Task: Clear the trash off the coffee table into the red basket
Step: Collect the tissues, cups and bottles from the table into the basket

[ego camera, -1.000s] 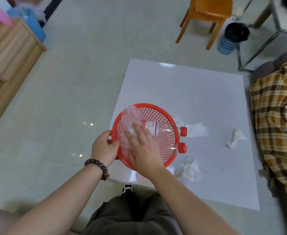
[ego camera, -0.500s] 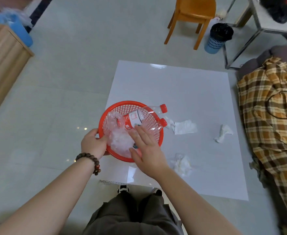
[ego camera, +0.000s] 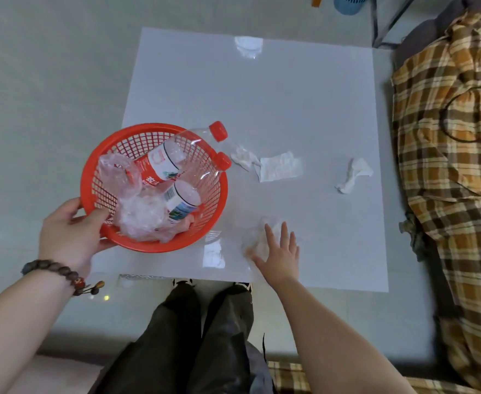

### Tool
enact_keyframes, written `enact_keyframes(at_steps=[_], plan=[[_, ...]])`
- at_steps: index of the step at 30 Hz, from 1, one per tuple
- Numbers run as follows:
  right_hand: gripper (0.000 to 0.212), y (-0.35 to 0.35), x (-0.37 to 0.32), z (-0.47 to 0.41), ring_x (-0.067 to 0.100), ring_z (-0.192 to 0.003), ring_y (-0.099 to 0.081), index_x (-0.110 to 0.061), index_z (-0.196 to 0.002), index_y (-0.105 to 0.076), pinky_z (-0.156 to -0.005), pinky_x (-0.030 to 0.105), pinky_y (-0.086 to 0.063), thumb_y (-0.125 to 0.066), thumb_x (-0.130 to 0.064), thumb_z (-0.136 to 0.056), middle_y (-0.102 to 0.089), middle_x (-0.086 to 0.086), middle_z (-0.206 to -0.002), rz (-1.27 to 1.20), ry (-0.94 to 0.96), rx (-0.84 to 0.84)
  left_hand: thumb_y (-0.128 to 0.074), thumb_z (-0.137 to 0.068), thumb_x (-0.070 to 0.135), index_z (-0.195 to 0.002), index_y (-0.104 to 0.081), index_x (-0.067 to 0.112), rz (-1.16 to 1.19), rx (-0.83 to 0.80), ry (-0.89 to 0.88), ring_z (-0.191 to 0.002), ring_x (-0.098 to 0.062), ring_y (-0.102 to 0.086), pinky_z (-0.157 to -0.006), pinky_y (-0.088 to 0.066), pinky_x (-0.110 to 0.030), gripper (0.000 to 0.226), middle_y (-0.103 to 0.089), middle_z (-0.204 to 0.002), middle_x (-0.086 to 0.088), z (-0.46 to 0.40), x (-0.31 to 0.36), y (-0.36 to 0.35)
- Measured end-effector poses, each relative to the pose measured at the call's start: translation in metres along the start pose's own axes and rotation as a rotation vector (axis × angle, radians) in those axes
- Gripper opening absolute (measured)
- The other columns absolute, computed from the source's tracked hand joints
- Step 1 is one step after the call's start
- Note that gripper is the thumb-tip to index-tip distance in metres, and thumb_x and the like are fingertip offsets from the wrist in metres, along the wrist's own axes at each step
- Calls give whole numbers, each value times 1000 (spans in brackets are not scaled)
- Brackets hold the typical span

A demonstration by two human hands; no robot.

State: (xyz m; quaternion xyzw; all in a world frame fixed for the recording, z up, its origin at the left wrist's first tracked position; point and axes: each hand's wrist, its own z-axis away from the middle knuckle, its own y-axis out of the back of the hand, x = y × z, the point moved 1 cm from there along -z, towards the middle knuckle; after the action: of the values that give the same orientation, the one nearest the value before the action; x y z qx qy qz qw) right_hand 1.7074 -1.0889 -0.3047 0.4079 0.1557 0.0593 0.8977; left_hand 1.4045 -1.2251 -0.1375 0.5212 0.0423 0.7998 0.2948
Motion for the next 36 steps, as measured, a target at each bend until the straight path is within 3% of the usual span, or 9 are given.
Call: enact_keyframes(at_steps=[5,10,14,21,24,28,31,33,36], plan=[[71,-20,1,-27,31,-145,6,-35,-148,-3,-116,42,-9,-48,-31,-94,13,3,-159,108,-41,-61,-62,-83,11,-70,-71,46,-42,8,14,-50,-8,-68,-44,-54,-26,38,-71,-62,15,6,-15,-7],[52,-1,-5,-37,30,-115,-35,-21,-129,-40,-93,35,-36,-41,4,-83,-36,8,-135,29,-39,48,-64,-80,16,-75,-71,45,-64,16,21,-58,-13,-71,-47,-57,-30,30,-72,-70,12,5,-16,-11],[42,35,-18,-32,26,-106,-42,-12,-116,-49,-73,32,-40,-37,9,-82,-44,8,-121,-218,-39,110,-63,-80,16,-77,-71,38,-77,14,2,-63,-19,-70,-47,-57,-32,23,-72,-81,-1,4,-11,-15],[37,123,-66,26,23,-88,-53,-16,-115,-51,-65,25,-37,-44,-2,-81,-45,-2,-110,-627,179,469,-66,-85,19,-79,-65,35,-111,6,-50,-69,-26,-71,-52,-60,-37,17,-72,-80,-4,7,9,-19],[44,155,-101,54,20,-93,-51,-23,-114,-48,-70,22,-39,-44,-7,-73,-43,-5,-112,-705,384,564,-65,-85,13,-79,-63,34,-100,-15,-47,-65,-24,-71,-45,-57,-31,22,-71,-79,-2,11,15,-24],[50,164,-143,72,31,-122,-40,-22,-123,-50,-97,42,-42,-60,-19,-74,-40,9,-136,-482,630,546,-66,-87,16,-82,-62,30,-58,-58,-49,-61,-24,-71,-46,-57,-33,16,-72,-78,-4,21,21,-34],[64,145,-162,75,30,-145,-8,-27,-138,-41,-116,49,-18,-58,-49,-80,-19,7,-156,-241,698,392,-67,-88,21,-85,-64,30,-27,-98,-61,-57,-21,-71,-46,-57,-33,10,-73,-68,-1,30,25,-40],[69,133,-167,74,22,-145,14,-28,-143,-34,-117,44,1,-44,-63,-84,-9,4,-160,-157,731,367,-65,-89,20,-86,-67,30,-29,-120,-67,-58,-21,-72,-47,-58,-35,10,-74,-69,2,35,27,-44],[69,126,-172,70,20,-143,23,-31,-147,-22,-117,43,10,-22,-68,-89,-1,0,-160,-23,723,308,-58,-87,12,-83,-68,33,-61,-128,-96,-60,-27,-70,-50,-60,-43,23,-72,-68,-4,40,30,-47]])
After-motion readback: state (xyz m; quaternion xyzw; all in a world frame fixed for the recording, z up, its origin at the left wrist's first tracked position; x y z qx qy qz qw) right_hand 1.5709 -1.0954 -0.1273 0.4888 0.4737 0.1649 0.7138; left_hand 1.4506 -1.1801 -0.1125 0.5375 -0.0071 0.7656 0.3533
